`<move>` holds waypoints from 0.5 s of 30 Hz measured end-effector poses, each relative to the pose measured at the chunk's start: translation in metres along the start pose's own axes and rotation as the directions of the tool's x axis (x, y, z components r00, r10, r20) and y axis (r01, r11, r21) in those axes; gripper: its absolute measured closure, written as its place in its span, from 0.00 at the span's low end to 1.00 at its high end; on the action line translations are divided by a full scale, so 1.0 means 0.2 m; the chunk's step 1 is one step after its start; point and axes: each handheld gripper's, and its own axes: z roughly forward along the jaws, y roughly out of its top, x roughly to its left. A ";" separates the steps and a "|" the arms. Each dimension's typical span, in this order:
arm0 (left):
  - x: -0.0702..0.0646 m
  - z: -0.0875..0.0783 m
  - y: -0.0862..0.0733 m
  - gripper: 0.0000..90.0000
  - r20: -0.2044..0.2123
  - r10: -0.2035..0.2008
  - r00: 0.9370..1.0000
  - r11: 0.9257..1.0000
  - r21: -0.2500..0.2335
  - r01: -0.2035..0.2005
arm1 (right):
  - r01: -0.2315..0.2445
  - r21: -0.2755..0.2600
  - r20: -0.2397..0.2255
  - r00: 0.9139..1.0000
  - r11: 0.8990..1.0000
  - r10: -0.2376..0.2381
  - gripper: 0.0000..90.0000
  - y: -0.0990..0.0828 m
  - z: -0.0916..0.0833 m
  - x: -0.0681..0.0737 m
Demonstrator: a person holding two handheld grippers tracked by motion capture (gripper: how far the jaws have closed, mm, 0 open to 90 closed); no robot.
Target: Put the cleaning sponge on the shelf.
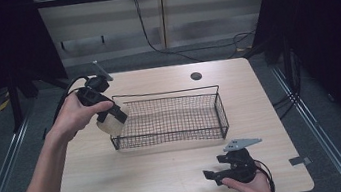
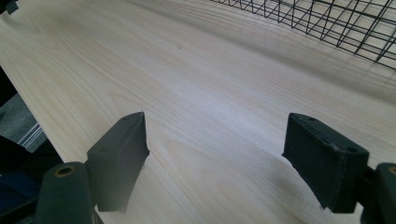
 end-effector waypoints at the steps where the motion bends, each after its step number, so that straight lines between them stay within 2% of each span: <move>1: 0.00 0.01 0.01 0.31 -0.001 -0.008 1.000 1.000 -0.001 0.008 | -0.002 0.001 0.000 1.000 1.000 0.002 0.24 0.00 0.00 0.00; 5: 0.01 0.02 0.03 0.31 -0.001 -0.062 0.998 0.998 -0.011 0.062 | 0.000 0.000 0.000 1.000 1.000 0.000 0.24 0.00 0.00 0.00; 15: 0.02 0.08 0.07 0.31 -0.044 -0.112 0.993 0.994 0.001 0.112 | 0.002 0.002 -0.002 1.000 1.000 -0.002 0.24 0.00 0.00 0.00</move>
